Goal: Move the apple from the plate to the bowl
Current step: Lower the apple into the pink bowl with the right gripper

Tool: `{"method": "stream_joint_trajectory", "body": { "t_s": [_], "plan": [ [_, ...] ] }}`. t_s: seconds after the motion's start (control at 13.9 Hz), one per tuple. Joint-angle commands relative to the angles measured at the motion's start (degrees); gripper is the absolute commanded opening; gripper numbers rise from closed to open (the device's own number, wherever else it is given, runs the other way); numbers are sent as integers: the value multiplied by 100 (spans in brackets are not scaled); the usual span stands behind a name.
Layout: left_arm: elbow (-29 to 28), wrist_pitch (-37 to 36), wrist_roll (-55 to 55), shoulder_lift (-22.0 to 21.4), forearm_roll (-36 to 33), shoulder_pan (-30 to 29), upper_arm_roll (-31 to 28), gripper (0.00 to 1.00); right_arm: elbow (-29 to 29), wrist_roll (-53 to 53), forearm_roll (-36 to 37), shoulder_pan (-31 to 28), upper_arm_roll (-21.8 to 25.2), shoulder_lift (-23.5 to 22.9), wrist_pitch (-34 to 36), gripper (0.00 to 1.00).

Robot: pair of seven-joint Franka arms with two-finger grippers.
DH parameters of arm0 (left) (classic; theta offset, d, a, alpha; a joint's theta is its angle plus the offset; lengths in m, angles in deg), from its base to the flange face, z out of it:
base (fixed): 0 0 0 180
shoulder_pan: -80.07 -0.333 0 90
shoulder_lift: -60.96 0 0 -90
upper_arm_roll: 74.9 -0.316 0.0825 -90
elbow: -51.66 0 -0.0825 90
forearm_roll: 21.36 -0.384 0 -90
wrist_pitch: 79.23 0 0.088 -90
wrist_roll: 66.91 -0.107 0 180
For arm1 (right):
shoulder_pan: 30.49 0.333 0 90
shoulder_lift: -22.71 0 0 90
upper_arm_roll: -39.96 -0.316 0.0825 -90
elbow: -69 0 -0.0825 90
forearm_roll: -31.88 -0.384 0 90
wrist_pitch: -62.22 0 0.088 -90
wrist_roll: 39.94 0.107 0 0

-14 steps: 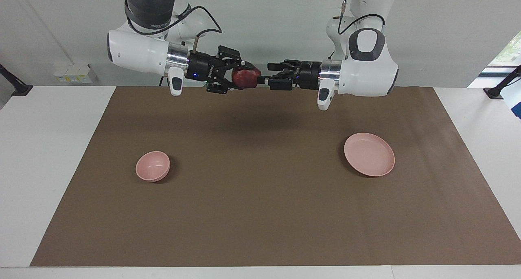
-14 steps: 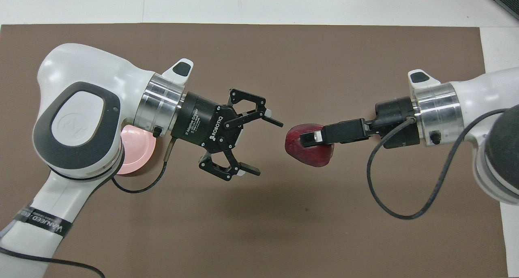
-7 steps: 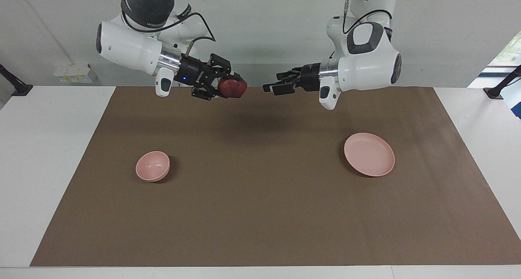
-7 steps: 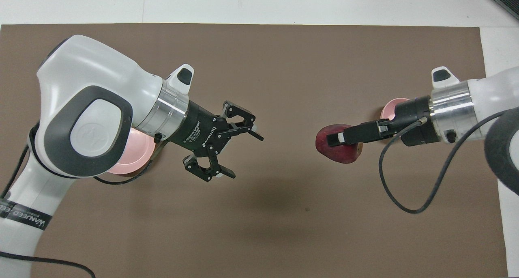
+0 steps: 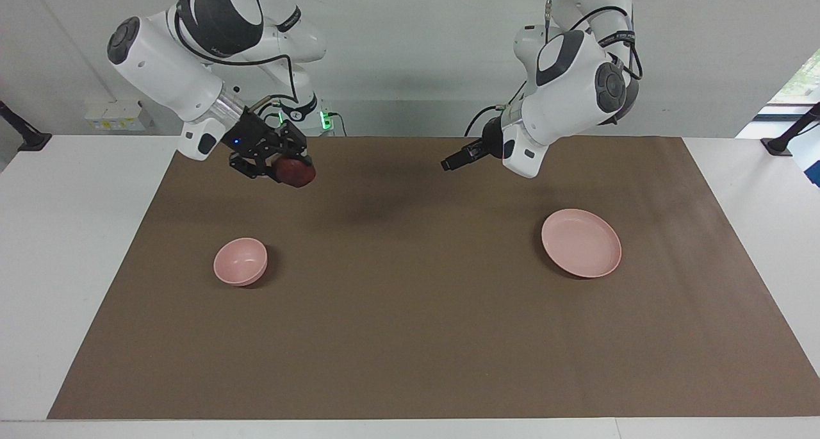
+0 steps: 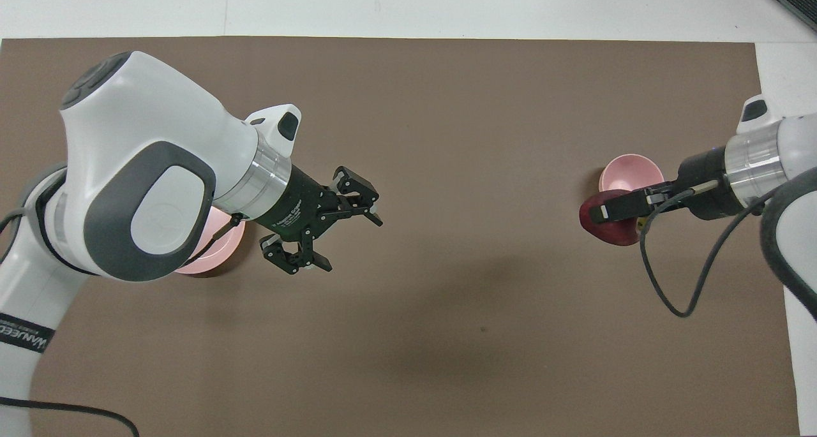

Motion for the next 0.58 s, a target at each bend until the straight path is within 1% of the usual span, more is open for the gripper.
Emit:
{"method": "stream_joint_trajectory", "body": {
  "t_s": [0.0,0.07,0.22,0.36,0.5],
  "plan": [
    [-10,16,-136,-71,-516,45,-21,100,192,-463,801,-153,-44,-161,-93,0],
    [-1,24,-128,-71,-569,45,-21,100,218,-596,881,-258,-44,-213,-128,0],
    [-10,16,-136,-71,-815,45,-21,100,236,-1070,1511,-295,-44,-511,-137,0],
    [-10,-37,-136,-71,-869,18,-21,100,489,-1185,1813,-312,-44,-871,-207,0],
    [-19,-63,-136,-80,-869,9,-21,100,570,-1335,2015,-312,-52,-1179,-566,0]
  ]
}}
